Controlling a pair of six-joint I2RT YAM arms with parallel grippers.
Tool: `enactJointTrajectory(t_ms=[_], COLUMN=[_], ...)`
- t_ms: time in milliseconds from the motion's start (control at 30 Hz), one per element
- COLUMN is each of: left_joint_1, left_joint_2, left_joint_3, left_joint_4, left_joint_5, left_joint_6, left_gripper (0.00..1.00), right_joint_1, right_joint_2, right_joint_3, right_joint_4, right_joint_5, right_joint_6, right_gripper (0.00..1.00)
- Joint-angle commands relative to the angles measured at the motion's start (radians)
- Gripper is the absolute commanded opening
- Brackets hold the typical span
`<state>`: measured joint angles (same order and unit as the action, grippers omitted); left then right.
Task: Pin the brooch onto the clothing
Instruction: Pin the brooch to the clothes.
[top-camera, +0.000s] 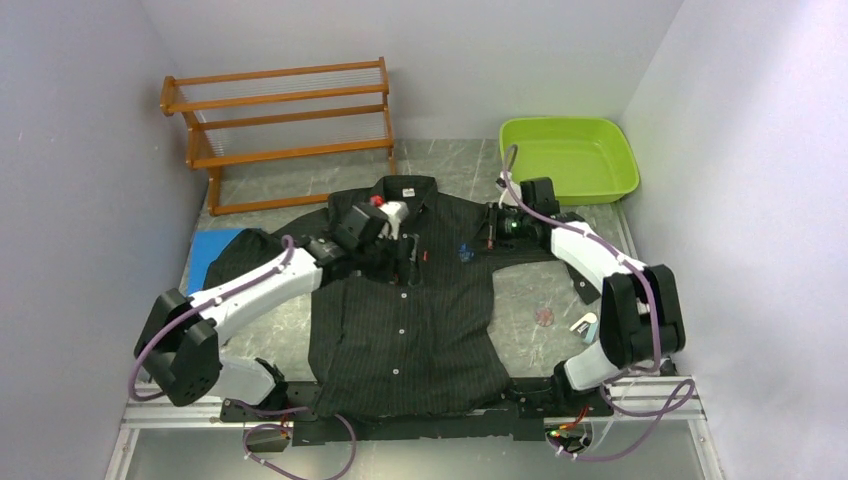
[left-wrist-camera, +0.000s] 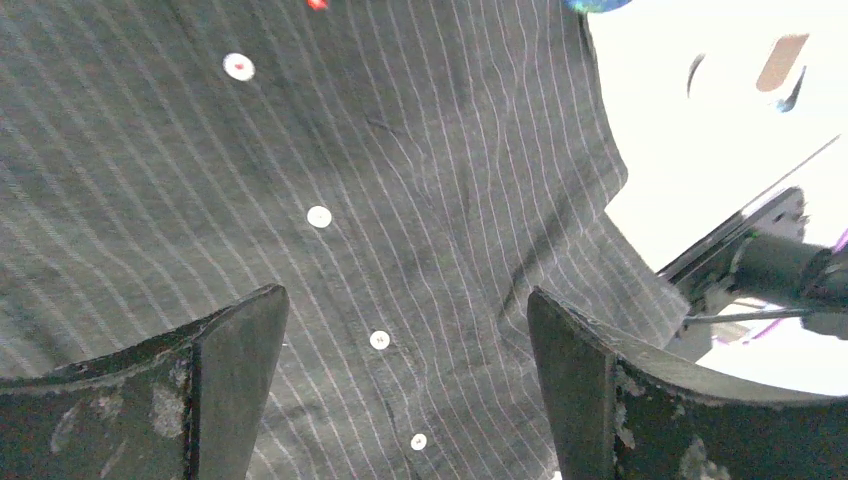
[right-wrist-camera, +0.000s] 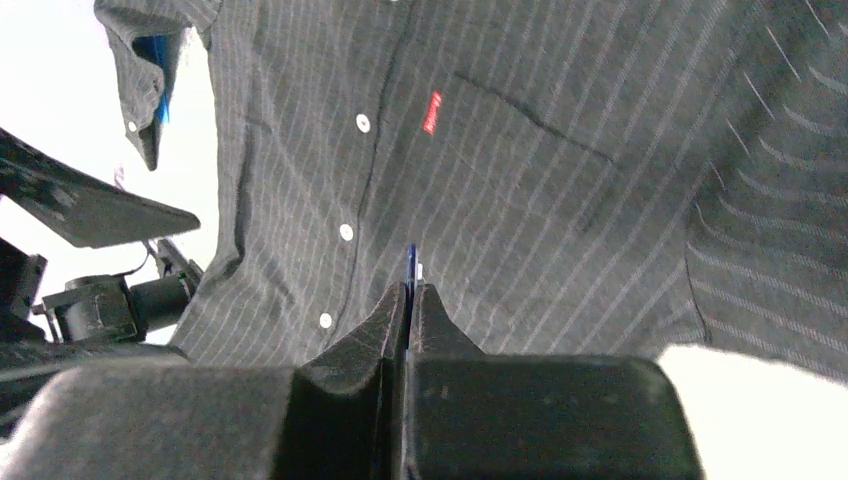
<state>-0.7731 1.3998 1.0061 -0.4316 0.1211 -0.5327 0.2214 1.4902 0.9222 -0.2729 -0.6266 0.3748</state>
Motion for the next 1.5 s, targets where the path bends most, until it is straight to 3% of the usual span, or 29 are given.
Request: enactJointTrajectory(t_ms=[0,200,333,467,800,1067,1467], left_joint_1=[0.147,0.324,0.36,0.362,0.358,0.324,0.26], left_joint_2=[-0.07,-0.028,0.001,-0.014,-0.016,0.028,0.044], left_joint_3=[0.026,0.211,0.292,0.211,0.171,0.179,0.187], left_joint_4=[-0.034,-0.222,-0.274,-0.179,-0.227,-0.257,-0.282], left_joint_5=[0.166,0.168,0.118,0.101,0.013,-0.018,-0.116], left_joint_6=[0.051,0.185,0.24,0.278,0.352,0.364,0.378], left_gripper=[0.95,0.95,0.92,0.92,0.94,0.94,0.94], right_joint_1=[0.045,0.112,0.13,0.131,0.129,0.114,0.115], right_joint_2=[0.106,0.315,0.477,0.613,0.862,0.939,0.971], right_joint_3=[0.162,0.393,0.565,0.712,1.04,1.102,1.007], right_joint_4=[-0.053,-0.16,-0.265,-0.356,-0.574,-0.557,-0.415], right_joint_5=[-0.032,-0.07,-0.12,-0.154,-0.285,-0.377,-0.37], right_joint_6=[-0.047,-0.088,-0.137,-0.184,-0.312,-0.285,-0.218], right_gripper=[0.0,0.0,0.0,0.0,0.0,0.0,0.0])
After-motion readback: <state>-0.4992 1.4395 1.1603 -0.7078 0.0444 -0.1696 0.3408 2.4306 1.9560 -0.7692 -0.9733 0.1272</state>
